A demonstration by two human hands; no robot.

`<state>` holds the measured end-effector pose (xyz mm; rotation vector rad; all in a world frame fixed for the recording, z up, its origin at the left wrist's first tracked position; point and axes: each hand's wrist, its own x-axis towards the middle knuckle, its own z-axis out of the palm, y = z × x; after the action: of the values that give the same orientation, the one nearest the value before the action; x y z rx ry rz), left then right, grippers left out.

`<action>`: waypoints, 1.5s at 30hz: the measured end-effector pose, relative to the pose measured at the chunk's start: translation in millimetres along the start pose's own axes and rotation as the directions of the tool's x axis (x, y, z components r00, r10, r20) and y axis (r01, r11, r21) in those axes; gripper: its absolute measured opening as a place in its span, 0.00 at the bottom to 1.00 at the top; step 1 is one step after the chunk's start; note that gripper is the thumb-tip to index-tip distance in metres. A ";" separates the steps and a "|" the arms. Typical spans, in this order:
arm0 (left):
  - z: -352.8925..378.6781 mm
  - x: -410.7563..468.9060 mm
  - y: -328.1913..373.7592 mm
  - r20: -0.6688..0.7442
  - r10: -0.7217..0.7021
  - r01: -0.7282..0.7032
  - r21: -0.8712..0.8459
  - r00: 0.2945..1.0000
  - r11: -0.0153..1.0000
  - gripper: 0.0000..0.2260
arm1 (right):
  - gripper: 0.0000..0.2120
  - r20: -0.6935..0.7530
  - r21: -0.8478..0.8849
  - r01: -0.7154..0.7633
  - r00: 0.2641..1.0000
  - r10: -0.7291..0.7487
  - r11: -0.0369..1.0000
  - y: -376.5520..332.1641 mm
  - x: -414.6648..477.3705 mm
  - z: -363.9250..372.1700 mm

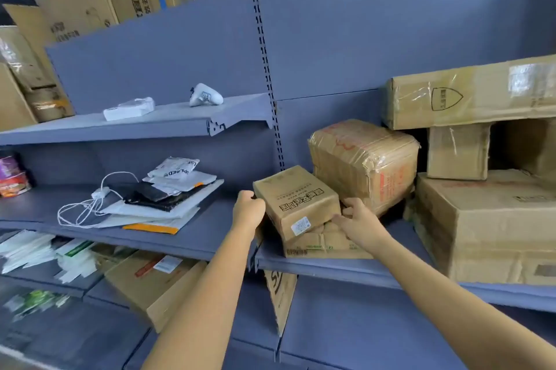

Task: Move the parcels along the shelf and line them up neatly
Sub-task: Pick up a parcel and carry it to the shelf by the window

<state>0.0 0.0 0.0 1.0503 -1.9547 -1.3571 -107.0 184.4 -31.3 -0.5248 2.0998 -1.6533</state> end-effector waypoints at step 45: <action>-56.9 -25.7 -5.8 0.482 0.294 -0.030 -0.483 0.825 0.875 0.15 | 0.40 0.230 0.307 0.240 0.920 -0.316 0.921 -32.1 -55.0 19.1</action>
<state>60.3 -9.3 14.7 0.2618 -1.8749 -2.0416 -49.1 190.8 0.8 -0.9401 1.6195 -1.8641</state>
